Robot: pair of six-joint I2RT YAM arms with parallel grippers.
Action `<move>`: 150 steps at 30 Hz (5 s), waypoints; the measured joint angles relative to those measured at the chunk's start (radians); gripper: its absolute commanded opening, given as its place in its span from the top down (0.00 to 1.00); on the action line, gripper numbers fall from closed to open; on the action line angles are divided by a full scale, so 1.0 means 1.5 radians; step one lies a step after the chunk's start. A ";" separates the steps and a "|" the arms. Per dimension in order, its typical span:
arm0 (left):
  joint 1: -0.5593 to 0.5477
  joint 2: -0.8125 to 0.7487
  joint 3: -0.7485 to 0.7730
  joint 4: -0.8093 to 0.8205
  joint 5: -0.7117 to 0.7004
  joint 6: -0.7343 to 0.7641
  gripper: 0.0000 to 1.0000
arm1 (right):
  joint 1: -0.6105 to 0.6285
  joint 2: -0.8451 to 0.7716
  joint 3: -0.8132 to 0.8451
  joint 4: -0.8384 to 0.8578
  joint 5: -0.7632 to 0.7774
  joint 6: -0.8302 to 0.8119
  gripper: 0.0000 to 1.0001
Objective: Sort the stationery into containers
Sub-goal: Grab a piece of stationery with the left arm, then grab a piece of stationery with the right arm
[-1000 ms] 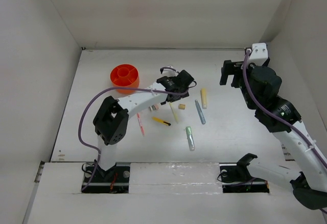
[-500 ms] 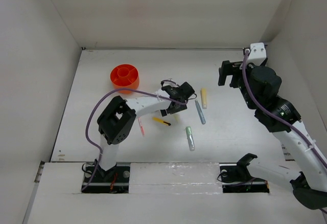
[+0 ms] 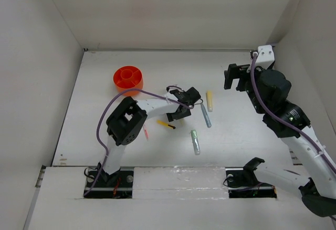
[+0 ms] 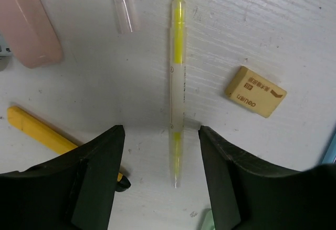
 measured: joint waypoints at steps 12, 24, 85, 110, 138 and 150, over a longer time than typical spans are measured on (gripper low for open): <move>0.000 0.012 0.016 -0.012 0.006 -0.002 0.65 | -0.005 -0.010 -0.005 0.004 -0.007 0.000 0.00; 0.000 0.032 0.046 -0.025 0.013 -0.004 0.95 | -0.005 -0.021 -0.005 0.005 -0.009 0.000 0.00; 0.367 -0.721 -0.333 0.048 -0.077 0.358 1.00 | 0.089 0.698 0.177 0.118 -0.278 -0.017 0.40; 0.367 -0.727 -0.333 0.063 -0.071 0.362 1.00 | 0.115 0.787 0.199 0.072 -0.250 0.002 0.51; 0.367 -0.719 -0.333 0.069 -0.047 0.369 1.00 | 0.107 0.801 0.187 0.075 -0.259 0.028 1.00; 0.367 -0.700 -0.342 0.194 0.402 0.456 1.00 | 0.027 0.521 0.093 0.289 -0.300 0.234 1.00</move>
